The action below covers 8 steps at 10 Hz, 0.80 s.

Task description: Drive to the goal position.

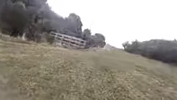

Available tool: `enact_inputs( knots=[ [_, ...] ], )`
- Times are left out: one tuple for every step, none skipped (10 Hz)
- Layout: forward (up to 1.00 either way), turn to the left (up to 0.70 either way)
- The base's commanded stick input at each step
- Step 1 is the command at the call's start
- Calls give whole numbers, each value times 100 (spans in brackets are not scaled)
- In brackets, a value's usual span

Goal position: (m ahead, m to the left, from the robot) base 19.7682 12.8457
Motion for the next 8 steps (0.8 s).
enact_inputs(
  knots=[
    [60,-9],
    [60,-9],
    [60,-9],
    [60,-6],
    [60,-3],
    [60,0],
    [60,-1],
    [60,-2]
  ],
)
